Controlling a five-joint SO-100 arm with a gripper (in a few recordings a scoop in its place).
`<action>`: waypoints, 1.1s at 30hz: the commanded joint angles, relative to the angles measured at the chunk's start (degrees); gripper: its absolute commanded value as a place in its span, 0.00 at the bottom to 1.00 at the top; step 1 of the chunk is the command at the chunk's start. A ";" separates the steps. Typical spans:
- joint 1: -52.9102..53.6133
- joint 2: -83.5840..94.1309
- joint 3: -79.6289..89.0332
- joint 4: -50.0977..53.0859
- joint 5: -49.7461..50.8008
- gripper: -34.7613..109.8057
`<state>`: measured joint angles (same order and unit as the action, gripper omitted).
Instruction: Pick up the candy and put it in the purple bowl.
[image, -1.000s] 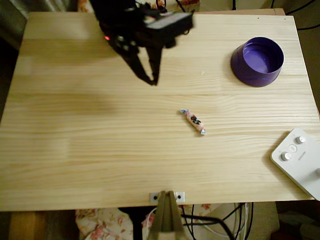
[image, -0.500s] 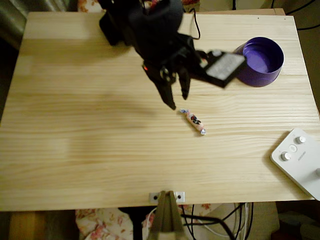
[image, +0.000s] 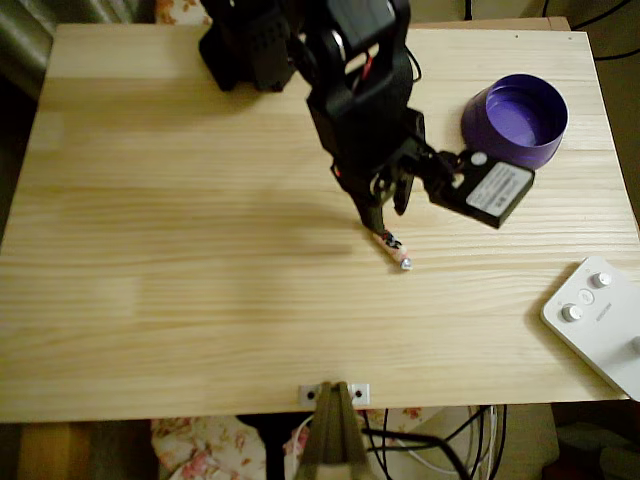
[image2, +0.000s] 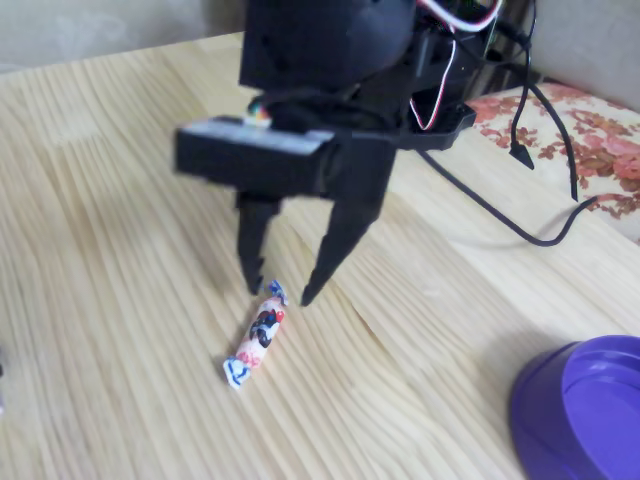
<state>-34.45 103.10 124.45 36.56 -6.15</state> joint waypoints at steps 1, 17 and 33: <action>-1.23 -0.18 -4.66 -2.37 -0.79 0.34; 2.90 -4.92 -2.81 -8.17 -2.20 0.34; 1.14 -9.05 -2.90 -7.82 0.00 0.26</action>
<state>-32.17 93.43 123.49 28.92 -6.24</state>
